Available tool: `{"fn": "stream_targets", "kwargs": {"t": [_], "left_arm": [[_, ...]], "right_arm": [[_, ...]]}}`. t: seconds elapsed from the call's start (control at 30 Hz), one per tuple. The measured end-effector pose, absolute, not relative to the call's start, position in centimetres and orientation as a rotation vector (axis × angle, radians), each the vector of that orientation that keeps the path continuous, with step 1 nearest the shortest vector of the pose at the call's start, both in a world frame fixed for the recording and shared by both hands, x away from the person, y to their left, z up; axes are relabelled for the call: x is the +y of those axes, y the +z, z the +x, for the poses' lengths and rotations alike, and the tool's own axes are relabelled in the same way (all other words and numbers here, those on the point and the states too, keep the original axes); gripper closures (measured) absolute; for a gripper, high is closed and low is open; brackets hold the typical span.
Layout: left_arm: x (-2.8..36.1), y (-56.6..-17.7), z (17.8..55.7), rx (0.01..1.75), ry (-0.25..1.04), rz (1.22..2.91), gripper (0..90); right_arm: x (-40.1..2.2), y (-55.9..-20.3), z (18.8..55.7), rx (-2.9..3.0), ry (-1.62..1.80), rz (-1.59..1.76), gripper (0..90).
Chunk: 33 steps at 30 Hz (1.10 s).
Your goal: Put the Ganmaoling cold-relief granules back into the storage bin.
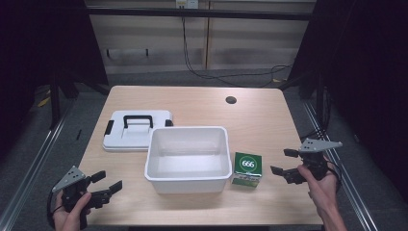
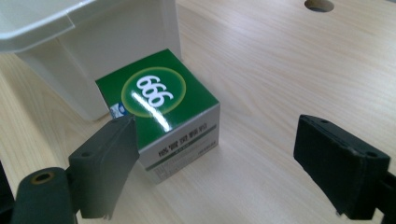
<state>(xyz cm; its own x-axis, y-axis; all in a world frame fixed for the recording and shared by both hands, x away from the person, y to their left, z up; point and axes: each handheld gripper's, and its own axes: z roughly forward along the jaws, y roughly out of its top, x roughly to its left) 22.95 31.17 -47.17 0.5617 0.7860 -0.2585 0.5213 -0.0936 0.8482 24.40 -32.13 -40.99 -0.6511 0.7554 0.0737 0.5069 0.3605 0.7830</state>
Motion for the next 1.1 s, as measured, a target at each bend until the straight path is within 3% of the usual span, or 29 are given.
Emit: {"fn": "stream_targets", "kwargs": {"t": [0.27, 1.1], "left_arm": [[31.2, -47.2, 22.9, 1.089, 0.312, 1.763, 16.1], [31.1, -47.2, 22.9, 1.086, 0.311, 1.763, 16.1]], "right_arm": [[-31.3, -39.7, 25.4, 2.418, 1.075, 1.057, 16.5], [-26.9, -37.3, 28.8, 2.709, 0.829, 0.840, 13.4]]}}
